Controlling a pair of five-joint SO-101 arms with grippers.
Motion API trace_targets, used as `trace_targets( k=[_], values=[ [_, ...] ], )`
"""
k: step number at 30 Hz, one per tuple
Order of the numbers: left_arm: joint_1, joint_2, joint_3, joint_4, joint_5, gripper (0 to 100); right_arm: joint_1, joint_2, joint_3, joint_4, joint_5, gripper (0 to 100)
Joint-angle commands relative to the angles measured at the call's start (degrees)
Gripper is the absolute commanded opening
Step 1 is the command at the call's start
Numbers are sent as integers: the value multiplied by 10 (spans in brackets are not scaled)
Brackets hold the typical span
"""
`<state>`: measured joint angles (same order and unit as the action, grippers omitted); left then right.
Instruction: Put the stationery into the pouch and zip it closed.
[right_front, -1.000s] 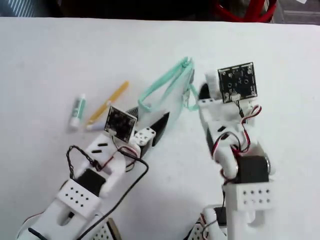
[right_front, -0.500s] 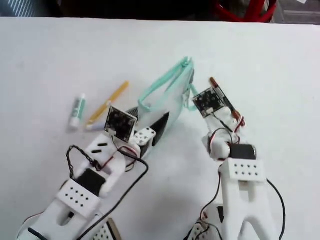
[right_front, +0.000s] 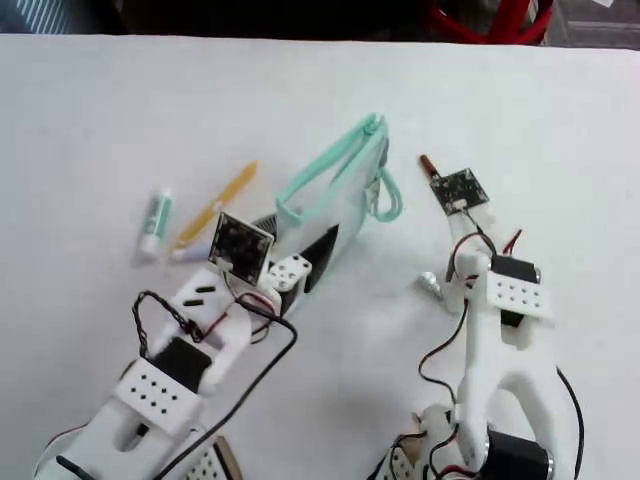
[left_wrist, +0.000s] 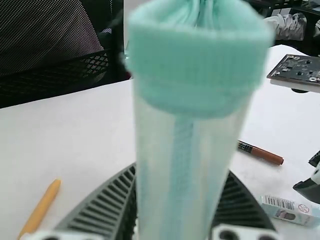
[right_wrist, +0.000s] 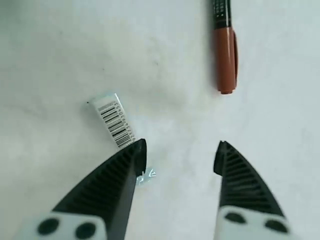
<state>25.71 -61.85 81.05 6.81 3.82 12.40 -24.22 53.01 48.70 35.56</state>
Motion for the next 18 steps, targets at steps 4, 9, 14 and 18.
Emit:
trace_targets(
  k=[4,9,14,18],
  values=[
    [4,-7,-4,-13,2,192,-57,-36,-25,13,6,232],
    [0,-7,-2,-7,2,192,-134,-19,-50,51,52,156],
    [0,-7,-3,-5,2,192,-108,40,-84,62,57,125],
    [-19,-7,-4,-9,3,192,-65,100,-116,62,61,160]
  ],
)
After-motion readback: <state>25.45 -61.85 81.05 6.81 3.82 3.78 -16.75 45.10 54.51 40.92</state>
